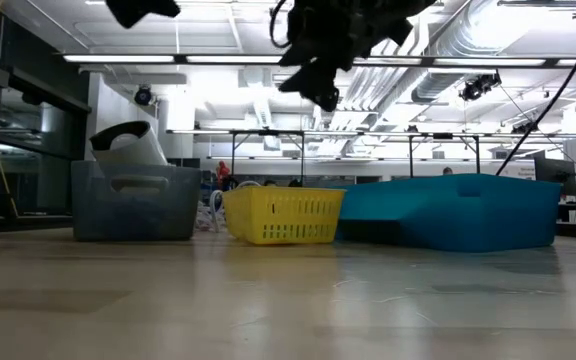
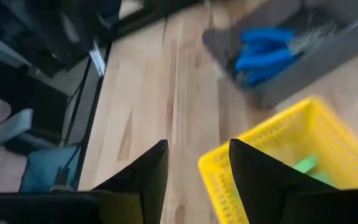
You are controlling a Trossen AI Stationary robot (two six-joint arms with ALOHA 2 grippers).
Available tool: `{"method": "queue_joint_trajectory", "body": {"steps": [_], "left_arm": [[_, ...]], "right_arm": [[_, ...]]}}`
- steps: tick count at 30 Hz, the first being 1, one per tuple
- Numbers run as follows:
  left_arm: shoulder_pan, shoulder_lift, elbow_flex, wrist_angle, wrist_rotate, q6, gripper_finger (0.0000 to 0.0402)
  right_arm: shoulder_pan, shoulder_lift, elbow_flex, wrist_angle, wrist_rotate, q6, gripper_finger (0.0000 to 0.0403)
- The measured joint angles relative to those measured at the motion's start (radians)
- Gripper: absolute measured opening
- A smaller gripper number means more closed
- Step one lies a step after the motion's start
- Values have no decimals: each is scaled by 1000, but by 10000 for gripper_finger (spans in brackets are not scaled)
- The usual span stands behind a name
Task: Pick & Place School Supplies
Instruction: Return to Home Position
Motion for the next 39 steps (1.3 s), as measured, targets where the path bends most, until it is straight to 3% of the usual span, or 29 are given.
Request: {"method": "queue_joint_trajectory", "body": {"steps": [6,20,26,39], "left_arm": [[-35,-66,-49,-80,-171,-73,141],[-53,-203,-225,-73,-205,-188,141],[-92,-241,-263,-69,-253,-208,141],[-166,-249,-274,-73,-353,-234,141]], "right_arm": [[-29,-66,0,-46,23,-35,161],[-39,-304,-26,-187,150,-63,161],[-39,-474,-176,-165,199,-16,161],[-39,-935,-639,94,359,123,161]]}}
